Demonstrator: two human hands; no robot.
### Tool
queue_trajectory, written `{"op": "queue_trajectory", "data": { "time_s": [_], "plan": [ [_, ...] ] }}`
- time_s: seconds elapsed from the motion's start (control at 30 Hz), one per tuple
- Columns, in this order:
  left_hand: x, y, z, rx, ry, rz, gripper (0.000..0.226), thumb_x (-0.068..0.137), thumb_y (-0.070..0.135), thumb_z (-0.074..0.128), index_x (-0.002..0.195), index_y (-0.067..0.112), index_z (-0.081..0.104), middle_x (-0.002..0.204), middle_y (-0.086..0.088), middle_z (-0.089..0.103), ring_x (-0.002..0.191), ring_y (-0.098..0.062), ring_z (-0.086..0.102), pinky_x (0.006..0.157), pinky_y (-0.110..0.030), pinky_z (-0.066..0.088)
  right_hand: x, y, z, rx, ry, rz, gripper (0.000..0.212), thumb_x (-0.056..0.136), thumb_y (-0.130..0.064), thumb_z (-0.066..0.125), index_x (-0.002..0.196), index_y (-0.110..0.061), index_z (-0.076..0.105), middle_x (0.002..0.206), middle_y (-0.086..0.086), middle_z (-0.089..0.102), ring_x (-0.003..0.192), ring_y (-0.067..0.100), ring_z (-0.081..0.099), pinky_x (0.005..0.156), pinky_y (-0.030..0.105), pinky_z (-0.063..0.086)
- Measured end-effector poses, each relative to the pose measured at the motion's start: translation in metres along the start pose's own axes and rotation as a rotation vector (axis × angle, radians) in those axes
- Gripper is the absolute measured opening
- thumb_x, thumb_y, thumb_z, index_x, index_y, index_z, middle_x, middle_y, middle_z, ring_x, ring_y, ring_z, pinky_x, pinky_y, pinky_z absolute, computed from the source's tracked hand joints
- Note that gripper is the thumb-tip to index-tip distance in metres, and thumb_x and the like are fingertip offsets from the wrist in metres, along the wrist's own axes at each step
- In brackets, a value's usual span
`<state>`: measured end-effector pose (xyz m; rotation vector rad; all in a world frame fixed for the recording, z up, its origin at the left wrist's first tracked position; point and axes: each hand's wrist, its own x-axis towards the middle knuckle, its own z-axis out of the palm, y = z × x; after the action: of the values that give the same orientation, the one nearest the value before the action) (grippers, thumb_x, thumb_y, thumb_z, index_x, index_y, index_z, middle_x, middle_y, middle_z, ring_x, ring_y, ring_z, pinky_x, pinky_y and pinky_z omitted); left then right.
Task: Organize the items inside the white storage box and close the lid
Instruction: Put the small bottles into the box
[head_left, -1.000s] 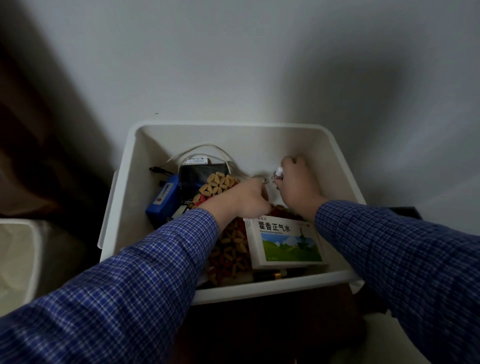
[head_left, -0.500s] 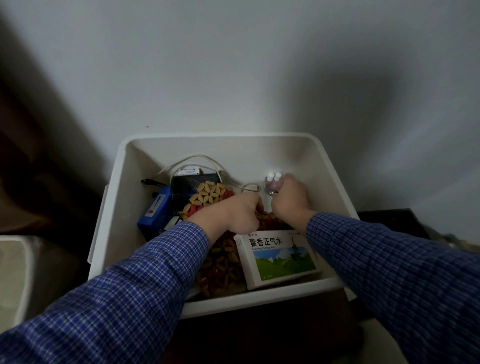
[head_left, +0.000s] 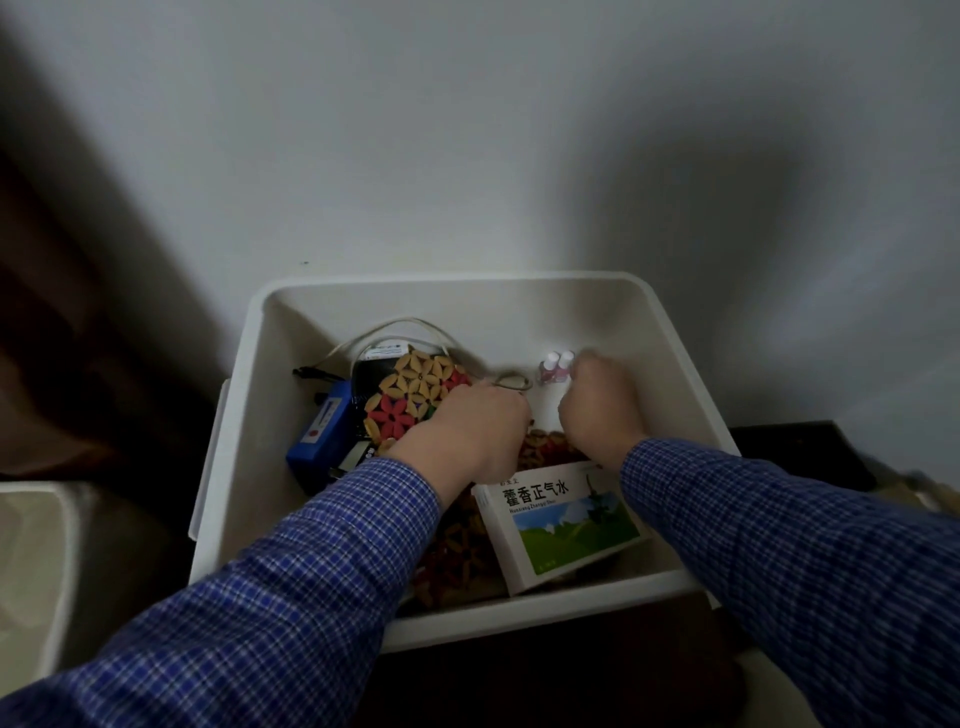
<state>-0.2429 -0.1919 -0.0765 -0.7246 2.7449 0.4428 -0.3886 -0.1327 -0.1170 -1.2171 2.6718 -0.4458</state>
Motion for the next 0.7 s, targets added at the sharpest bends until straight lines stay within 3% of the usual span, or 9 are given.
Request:
{"op": "queue_trajectory", "data": {
  "time_s": [0.07, 0.13, 0.2, 0.37, 0.7],
  "plan": [
    [0.0006, -0.0025, -0.0001, -0.029, -0.024, 0.004, 0.012, 0.082, 0.003, 0.058, 0.083, 0.013, 0.064, 0.083, -0.002, 0.06, 0.089, -0.023, 0.063, 0.071, -0.036, 0.055, 0.001, 0.0006, 0.0008, 0.052, 0.023, 0.003, 0.031, 0.087, 0.01, 0.055, 0.113, -0.006, 0.053, 0.101, 0.008, 0.062, 0.088, 0.021, 0.06, 0.069, 0.029, 0.046],
    [0.0003, -0.0042, -0.0008, -0.073, -0.045, -0.002, 0.029, 0.083, 0.002, 0.058, 0.108, 0.011, 0.07, 0.1, -0.006, 0.068, 0.095, -0.025, 0.066, 0.08, -0.038, 0.06, 0.0019, 0.0003, 0.0004, 0.088, 0.039, 0.013, 0.037, 0.087, 0.011, 0.054, 0.119, -0.007, 0.049, 0.101, 0.009, 0.062, 0.09, 0.023, 0.062, 0.072, 0.035, 0.053],
    [0.0009, -0.0052, -0.0002, -0.093, -0.043, -0.004, 0.037, 0.083, 0.003, 0.059, 0.118, 0.011, 0.068, 0.11, -0.007, 0.068, 0.103, -0.026, 0.065, 0.087, -0.039, 0.058, 0.0021, 0.0003, 0.0, 0.099, 0.039, 0.013, 0.038, 0.087, 0.011, 0.054, 0.119, -0.008, 0.047, 0.101, 0.01, 0.062, 0.088, 0.025, 0.063, 0.073, 0.038, 0.056],
    [0.0028, -0.0046, 0.0001, -0.106, -0.059, 0.0, 0.042, 0.081, 0.002, 0.06, 0.122, 0.013, 0.067, 0.118, -0.007, 0.066, 0.109, -0.026, 0.063, 0.092, -0.04, 0.056, -0.0023, 0.0039, -0.0002, 0.12, 0.028, 0.026, 0.031, 0.087, 0.008, 0.056, 0.105, -0.013, 0.041, 0.093, 0.005, 0.06, 0.083, 0.02, 0.062, 0.068, 0.035, 0.054],
    [0.0027, -0.0065, 0.0028, -0.136, -0.057, -0.022, 0.042, 0.081, 0.001, 0.059, 0.122, 0.011, 0.067, 0.12, -0.008, 0.066, 0.11, -0.026, 0.063, 0.092, -0.039, 0.057, -0.0004, 0.0084, 0.0085, 0.237, -0.02, 0.269, 0.023, 0.093, -0.013, 0.066, 0.11, -0.001, 0.058, 0.105, 0.013, 0.067, 0.091, 0.026, 0.067, 0.068, 0.03, 0.051]
  ]
}}
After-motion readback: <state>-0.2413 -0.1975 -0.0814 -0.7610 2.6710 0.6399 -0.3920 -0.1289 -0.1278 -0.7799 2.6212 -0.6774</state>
